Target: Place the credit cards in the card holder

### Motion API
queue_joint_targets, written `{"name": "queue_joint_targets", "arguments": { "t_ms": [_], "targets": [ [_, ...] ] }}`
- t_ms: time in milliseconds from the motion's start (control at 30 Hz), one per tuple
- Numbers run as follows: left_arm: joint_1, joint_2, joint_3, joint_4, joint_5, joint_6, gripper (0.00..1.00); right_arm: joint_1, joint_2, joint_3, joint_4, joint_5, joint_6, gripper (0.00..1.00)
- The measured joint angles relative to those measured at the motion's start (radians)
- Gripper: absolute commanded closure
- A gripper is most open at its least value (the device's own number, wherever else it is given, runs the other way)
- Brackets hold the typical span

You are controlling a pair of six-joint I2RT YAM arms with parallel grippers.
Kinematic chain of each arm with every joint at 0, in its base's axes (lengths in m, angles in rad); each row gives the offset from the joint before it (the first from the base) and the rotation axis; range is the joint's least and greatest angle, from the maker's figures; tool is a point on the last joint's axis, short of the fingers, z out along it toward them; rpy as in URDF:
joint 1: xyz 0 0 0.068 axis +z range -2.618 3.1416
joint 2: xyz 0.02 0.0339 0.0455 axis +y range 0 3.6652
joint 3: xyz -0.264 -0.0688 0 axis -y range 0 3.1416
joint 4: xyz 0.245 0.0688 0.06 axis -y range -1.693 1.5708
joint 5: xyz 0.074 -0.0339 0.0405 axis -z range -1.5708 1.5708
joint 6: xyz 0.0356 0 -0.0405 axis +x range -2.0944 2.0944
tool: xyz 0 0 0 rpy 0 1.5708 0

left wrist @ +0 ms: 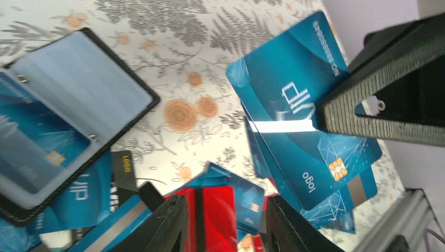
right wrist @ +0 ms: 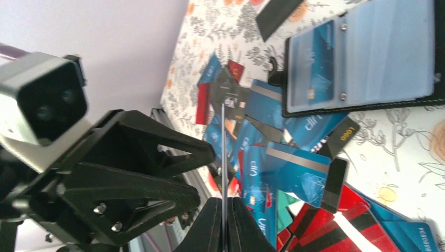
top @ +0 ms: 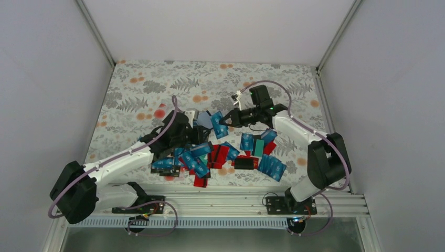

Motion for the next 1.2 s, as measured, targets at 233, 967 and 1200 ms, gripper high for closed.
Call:
{"name": "queue_joint_targets", "arguments": {
  "t_ms": [233, 967, 1200],
  "targets": [
    [0.001, -0.021, -0.033, 0.142, 0.164, 0.014, 0.61, -0.019, -0.055, -0.006, 0.025, -0.084, 0.025, 0.96],
    [0.002, -0.020, -0.078, 0.365, 0.409, 0.011, 0.91, -0.025, -0.154, -0.010, 0.083, -0.132, 0.073, 0.96],
    [0.006, -0.013, -0.079, 0.380, 0.416, 0.002, 0.98, -0.028, -0.159, -0.010, 0.090, -0.142, 0.071, 0.96]
  ]
}}
